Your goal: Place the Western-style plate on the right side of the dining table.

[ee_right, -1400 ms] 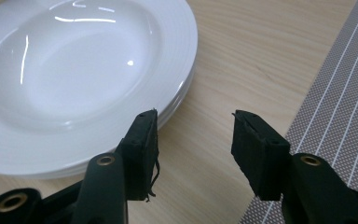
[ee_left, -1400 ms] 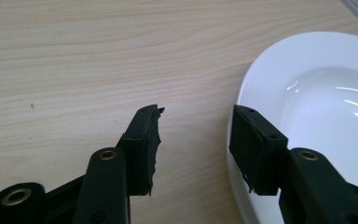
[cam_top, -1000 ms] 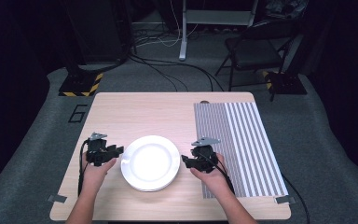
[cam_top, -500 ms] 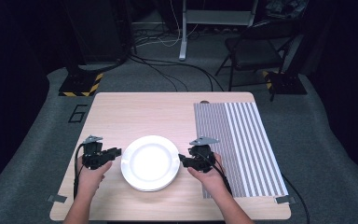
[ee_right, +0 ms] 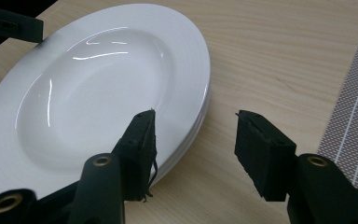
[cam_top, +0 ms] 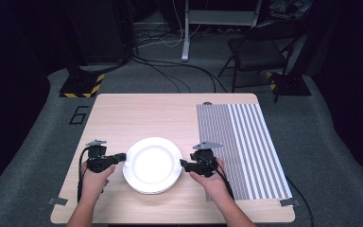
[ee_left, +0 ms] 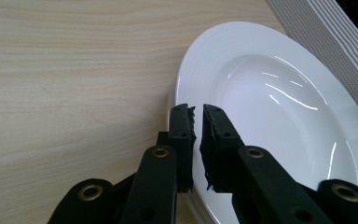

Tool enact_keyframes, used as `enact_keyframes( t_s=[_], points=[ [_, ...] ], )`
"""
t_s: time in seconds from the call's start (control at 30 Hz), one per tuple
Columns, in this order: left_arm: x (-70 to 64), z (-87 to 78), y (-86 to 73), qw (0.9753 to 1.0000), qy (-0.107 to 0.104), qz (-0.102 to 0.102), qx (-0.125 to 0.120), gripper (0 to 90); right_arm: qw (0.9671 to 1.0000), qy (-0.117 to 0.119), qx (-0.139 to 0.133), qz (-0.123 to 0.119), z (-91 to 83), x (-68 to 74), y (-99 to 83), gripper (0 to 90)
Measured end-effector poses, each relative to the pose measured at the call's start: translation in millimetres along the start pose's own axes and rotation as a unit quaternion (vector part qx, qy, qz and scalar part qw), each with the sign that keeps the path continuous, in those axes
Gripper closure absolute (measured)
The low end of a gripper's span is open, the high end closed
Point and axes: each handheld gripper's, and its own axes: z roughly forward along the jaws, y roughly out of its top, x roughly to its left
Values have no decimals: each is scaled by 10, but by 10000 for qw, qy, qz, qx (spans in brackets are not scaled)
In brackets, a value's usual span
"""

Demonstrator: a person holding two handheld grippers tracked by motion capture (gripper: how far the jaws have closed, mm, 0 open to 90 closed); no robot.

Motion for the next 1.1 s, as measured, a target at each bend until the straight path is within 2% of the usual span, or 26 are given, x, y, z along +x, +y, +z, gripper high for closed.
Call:
enact_keyframes(
  t_s=[0.07, 0.2, 0.4, 0.57, 0.7, 0.87, 1.1],
  points=[
    [2, 2, -3, 10000, -36, 32, 49, 849, 10000, 59, 28, 63, 16, -6, -9, 473],
    [15, -2, -5, 9999, 96, -2, -62, 830, 9999, 80, 21, 113, 29, -20, -15, 470],
    [30, 26, -22, 10000, 89, -21, 19, 825, 9998, 132, 32, 155, 36, -16, -21, 466],
    [20, 45, -35, 9999, 97, 38, 85, 826, 9994, 234, 70, 242, 72, -20, -43, 456],
    [-2, 46, -45, 9998, 145, 93, 95, 823, 9987, 267, 145, 410, 114, -2, -70, 440],
    [-39, 39, -56, 9994, 259, 204, 112, 823, 9988, 283, 140, 382, 164, 25, -84, 433],
    [-52, 41, -80, 9996, 207, 177, 120, 821, 9970, 505, 248, 523, 237, 71, -113, 443]
  ],
)
